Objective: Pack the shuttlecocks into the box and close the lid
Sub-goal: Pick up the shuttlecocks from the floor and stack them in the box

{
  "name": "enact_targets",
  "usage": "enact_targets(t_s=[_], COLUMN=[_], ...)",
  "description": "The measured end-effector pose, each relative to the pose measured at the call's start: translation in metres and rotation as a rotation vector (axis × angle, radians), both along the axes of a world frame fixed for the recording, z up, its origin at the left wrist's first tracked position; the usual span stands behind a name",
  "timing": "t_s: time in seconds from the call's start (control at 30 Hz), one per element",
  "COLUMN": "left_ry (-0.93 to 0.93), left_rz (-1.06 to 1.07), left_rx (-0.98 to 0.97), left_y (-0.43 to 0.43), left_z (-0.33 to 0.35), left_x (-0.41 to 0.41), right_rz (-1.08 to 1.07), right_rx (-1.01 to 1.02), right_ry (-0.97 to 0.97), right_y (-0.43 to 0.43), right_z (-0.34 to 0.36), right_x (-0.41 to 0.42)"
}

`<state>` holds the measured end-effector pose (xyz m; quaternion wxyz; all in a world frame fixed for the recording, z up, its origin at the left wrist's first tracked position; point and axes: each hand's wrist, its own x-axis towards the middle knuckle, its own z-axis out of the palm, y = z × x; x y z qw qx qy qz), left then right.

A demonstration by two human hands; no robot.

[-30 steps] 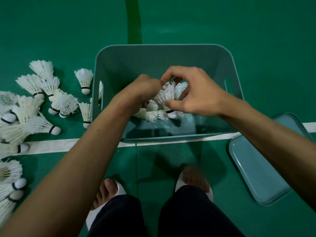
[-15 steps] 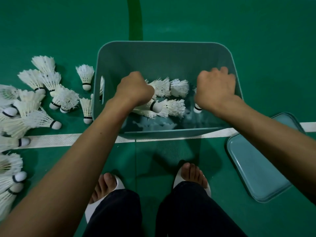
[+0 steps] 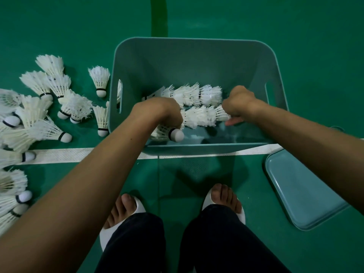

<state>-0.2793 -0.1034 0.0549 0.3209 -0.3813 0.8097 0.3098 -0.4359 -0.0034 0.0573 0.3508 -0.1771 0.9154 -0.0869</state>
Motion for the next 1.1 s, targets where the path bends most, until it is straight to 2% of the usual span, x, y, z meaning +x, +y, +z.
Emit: enact_targets(t_s=[0.13, 0.3, 0.43, 0.5, 0.57, 0.67, 0.73, 0.8, 0.93, 1.1], left_ry=[-0.026, 0.043, 0.272, 0.422, 0.553, 0.708, 0.804, 0.887, 0.932, 0.873], left_rz=[0.005, 0.024, 0.155, 0.307, 0.433, 0.488, 0.533, 0.599, 0.675, 0.569], left_rx=[-0.001, 0.015, 0.061, 0.104, 0.131, 0.155, 0.241, 0.283, 0.273, 0.304], left_y=[-0.005, -0.007, -0.008, -0.008, -0.009, -0.007, -0.003, 0.001, 0.004, 0.003], left_z=[0.000, 0.004, 0.025, 0.031, 0.034, 0.039, 0.040, 0.038, 0.031, 0.029], left_x=[-0.002, 0.001, 0.001, 0.000, -0.002, -0.004, -0.003, -0.001, 0.005, 0.014], right_rz=[-0.068, 0.019, 0.260, 0.265, 0.204, 0.202, 0.202, 0.219, 0.346, 0.428], right_rx=[0.015, 0.070, 0.067, -0.020, -0.186, -0.428, -0.520, -0.530, -0.521, -0.548], right_ry=[-0.129, -0.206, 0.127, 0.156, 0.042, -0.344, -0.615, -0.719, -0.693, -0.420], right_y=[-0.007, -0.006, -0.002, -0.001, -0.002, -0.004, -0.003, 0.000, 0.010, 0.011], right_z=[-0.010, -0.005, 0.035, 0.049, 0.056, 0.057, 0.053, 0.047, 0.041, 0.041], right_x=[-0.003, -0.004, -0.003, -0.007, -0.007, 0.002, 0.006, 0.006, 0.007, 0.010])
